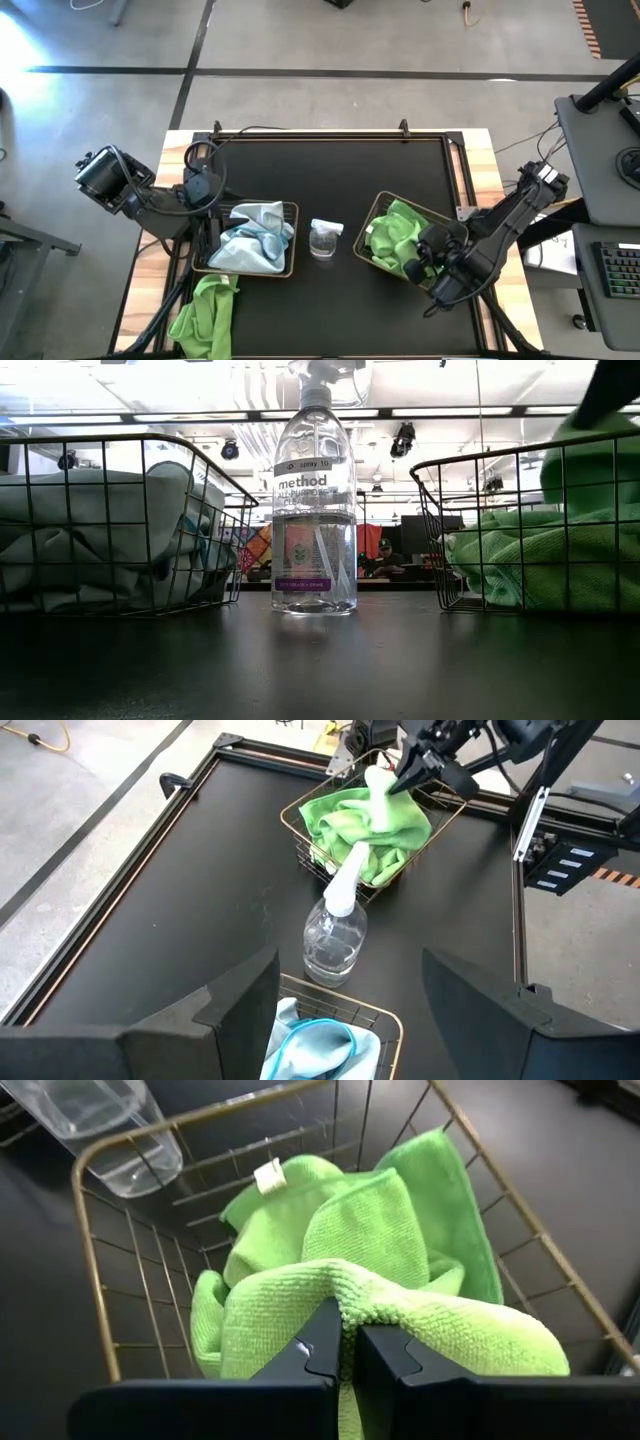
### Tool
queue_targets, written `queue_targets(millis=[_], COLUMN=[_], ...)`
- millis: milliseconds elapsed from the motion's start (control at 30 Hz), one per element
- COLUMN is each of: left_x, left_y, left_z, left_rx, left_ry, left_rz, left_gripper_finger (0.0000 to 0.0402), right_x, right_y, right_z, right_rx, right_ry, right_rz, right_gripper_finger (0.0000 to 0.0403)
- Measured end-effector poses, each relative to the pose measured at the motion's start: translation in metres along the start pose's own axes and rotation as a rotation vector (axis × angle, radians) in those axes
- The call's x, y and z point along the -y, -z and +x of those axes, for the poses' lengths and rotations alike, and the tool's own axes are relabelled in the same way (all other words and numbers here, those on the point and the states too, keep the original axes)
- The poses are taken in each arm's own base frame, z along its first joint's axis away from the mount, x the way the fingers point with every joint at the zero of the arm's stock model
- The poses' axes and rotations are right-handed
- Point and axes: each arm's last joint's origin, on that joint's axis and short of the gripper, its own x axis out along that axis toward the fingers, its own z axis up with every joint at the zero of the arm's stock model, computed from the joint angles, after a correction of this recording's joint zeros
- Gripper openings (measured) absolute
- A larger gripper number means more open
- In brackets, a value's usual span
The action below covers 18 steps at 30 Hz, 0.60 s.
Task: Sort microfiber towel by color & place in baskets
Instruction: Put the green microfiber towel into the right wire basket
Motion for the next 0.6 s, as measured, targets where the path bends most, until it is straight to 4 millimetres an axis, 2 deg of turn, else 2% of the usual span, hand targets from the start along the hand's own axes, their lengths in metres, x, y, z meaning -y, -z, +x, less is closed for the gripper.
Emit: queue_targets(millis=[333,600], left_x=[0.000,0.000], left_y=[0.000,0.000], left_z=[0.000,0.000], left_rx=[0.000,0.000], left_ry=[0.000,0.000], left_rz=[0.000,0.000], left_gripper_finger=[0.0229,0.0229], right_x=[-0.003,-0.002], right_y=[0.018,0.020], right_z=[0.021,0.024], right_rx=[-0.058,-0.058], right_ry=[-0.032,-0.027], right_rz=[0.006,0.014], right_gripper_finger=[0.0009,0.0009])
